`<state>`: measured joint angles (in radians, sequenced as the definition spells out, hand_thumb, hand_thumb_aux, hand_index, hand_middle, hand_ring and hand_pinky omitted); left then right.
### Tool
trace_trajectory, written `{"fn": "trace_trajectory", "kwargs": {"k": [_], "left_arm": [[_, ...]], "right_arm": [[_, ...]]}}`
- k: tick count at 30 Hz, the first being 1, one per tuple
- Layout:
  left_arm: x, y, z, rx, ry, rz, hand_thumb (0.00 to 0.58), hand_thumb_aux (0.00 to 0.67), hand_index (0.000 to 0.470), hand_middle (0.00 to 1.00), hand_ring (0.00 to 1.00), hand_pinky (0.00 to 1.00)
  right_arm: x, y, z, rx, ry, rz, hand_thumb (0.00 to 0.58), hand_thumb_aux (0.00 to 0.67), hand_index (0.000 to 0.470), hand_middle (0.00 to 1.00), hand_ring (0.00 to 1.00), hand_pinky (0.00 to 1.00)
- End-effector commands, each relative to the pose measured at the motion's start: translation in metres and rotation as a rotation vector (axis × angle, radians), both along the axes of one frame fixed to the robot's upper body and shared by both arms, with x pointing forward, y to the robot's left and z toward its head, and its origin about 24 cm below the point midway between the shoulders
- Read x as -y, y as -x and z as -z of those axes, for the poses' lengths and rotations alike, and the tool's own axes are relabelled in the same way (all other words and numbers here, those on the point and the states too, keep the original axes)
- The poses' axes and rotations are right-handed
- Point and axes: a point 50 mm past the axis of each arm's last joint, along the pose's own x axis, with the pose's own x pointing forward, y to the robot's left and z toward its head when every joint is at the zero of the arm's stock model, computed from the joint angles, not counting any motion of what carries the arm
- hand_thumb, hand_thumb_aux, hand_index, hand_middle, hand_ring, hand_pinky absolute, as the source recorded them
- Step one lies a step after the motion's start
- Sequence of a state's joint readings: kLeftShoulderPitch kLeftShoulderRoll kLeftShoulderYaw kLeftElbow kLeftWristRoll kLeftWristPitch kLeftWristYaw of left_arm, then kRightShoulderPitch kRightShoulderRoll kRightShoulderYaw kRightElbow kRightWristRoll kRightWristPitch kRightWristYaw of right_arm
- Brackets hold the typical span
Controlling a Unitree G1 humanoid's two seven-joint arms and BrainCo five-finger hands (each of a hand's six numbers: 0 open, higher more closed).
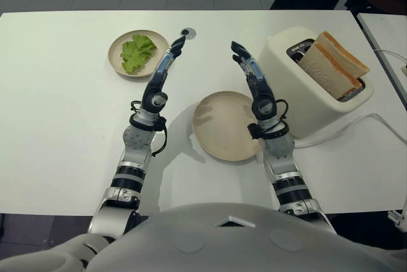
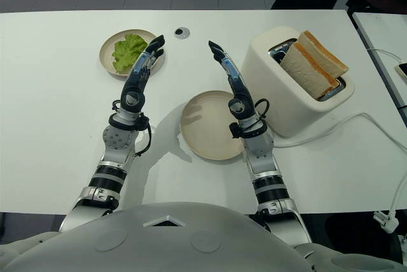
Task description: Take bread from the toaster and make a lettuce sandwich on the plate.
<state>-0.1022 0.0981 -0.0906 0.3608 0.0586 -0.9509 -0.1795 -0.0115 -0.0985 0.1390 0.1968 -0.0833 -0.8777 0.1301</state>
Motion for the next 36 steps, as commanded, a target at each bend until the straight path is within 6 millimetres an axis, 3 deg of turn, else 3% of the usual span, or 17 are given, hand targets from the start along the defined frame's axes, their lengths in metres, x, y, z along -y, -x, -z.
{"fn": "trace_trajectory", "kwargs": {"k": [1,20,25,27,30,33,36], "left_arm": [[-0.002,0.002,0.004,-0.019,-0.004,-0.006,0.0,0.0,0.0,0.0,0.0,0.0],[-0.002,-0.004,0.011,-0.058,0.0,-0.018,0.0,0.0,0.0,0.0,0.0,0.0],[-0.002,-0.004,0.009,-0.04,-0.002,-0.018,0.0,0.0,0.0,0.0,0.0,0.0],[-0.002,-0.003,0.008,-0.03,-0.002,-0.017,0.0,0.0,0.0,0.0,0.0,0.0],[-0.002,-0.002,0.007,-0.023,0.0,-0.008,0.0,0.0,0.0,0.0,0.0,0.0],[0.001,-0.003,0.01,-0.029,-0.001,-0.009,0.0,0.0,0.0,0.0,0.0,0.0],[0.004,-0.002,0.011,-0.027,-0.004,-0.006,0.0,0.0,0.0,0.0,0.0,0.0]], "right_arm": [[0.004,0.0,-0.002,0.005,0.004,0.02,0.0,0.0,0.0,0.0,0.0,0.0],[0.008,0.001,0.0,0.001,0.026,0.039,0.0,0.0,0.0,0.0,0.0,0.0],[0.017,0.012,-0.017,0.09,0.086,0.047,0.0,0.0,0.0,0.0,0.0,0.0],[0.029,0.018,-0.027,0.086,0.089,0.017,0.0,0.0,0.0,0.0,0.0,0.0],[0.071,0.035,-0.058,0.078,0.098,-0.008,0.0,0.0,0.0,0.0,0.0,0.0],[0.114,0.047,-0.086,0.126,0.199,0.116,0.0,0.0,0.0,0.0,0.0,0.0],[0.143,0.056,-0.104,0.167,0.297,0.261,0.0,0.0,0.0,0.0,0.0,0.0]]}}
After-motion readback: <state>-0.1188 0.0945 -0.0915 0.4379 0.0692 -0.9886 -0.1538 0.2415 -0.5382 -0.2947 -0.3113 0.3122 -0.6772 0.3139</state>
